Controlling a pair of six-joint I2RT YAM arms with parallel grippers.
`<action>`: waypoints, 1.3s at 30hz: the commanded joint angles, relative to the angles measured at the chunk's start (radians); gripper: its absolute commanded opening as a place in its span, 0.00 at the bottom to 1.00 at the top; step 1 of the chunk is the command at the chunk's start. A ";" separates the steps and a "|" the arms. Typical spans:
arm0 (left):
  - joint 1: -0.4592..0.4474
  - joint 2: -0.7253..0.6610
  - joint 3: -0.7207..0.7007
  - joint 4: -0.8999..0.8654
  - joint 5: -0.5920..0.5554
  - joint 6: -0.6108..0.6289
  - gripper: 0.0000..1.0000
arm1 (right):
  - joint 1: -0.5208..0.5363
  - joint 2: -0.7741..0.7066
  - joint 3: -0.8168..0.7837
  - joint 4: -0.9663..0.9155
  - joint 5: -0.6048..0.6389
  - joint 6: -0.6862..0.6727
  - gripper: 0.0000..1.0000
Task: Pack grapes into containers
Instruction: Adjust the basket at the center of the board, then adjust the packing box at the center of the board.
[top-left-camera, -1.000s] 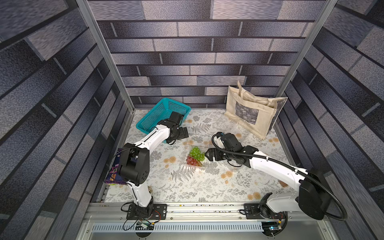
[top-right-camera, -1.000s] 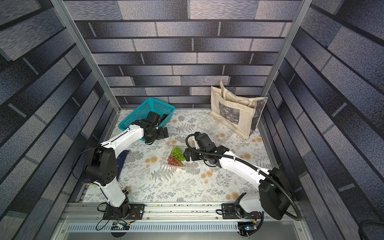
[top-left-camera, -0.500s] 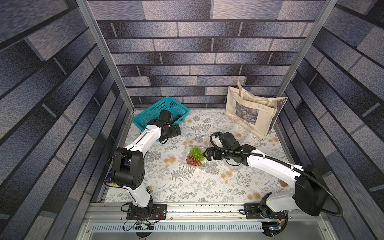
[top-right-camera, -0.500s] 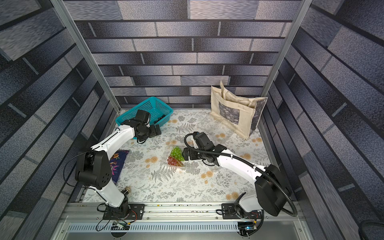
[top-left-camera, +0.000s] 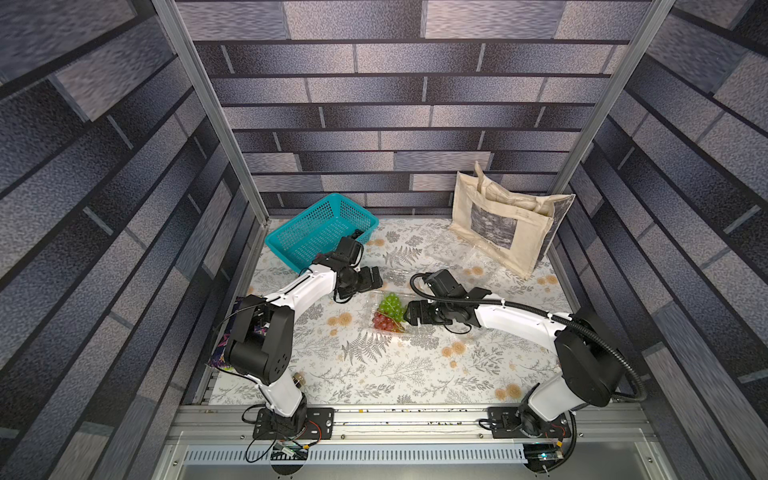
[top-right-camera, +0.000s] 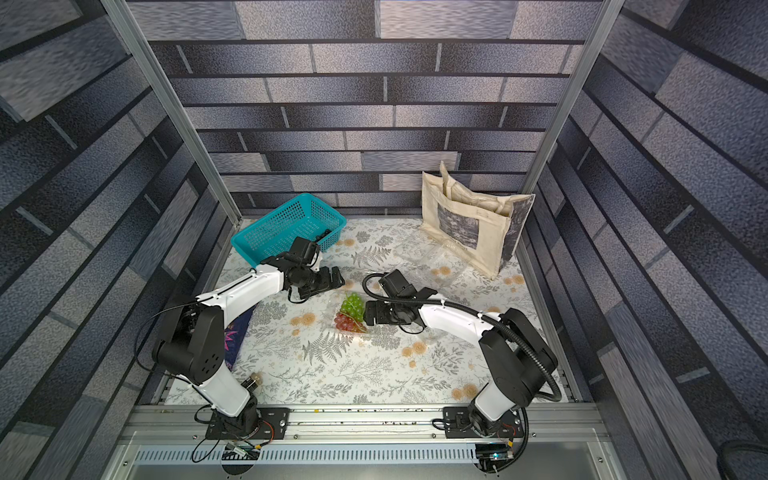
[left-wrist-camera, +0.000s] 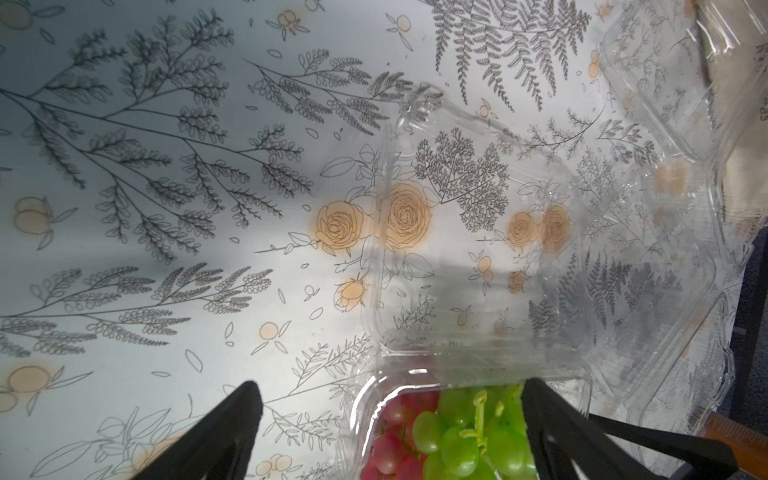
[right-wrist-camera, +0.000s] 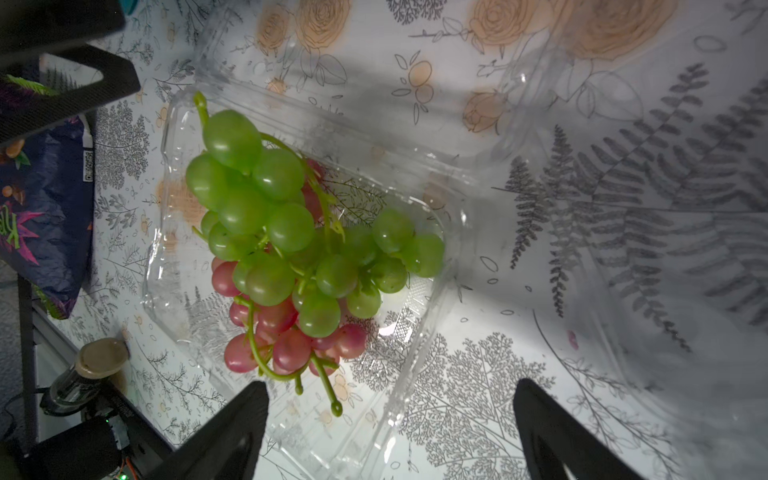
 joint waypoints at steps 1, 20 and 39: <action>0.004 -0.012 -0.027 0.038 0.031 -0.030 1.00 | 0.007 0.023 0.044 -0.008 0.044 0.038 0.84; 0.000 -0.029 -0.127 0.188 0.067 -0.106 1.00 | 0.007 0.142 0.102 -0.030 0.092 0.054 0.22; 0.055 0.034 -0.086 0.227 0.072 -0.097 1.00 | -0.011 0.300 0.355 -0.119 0.154 -0.082 0.11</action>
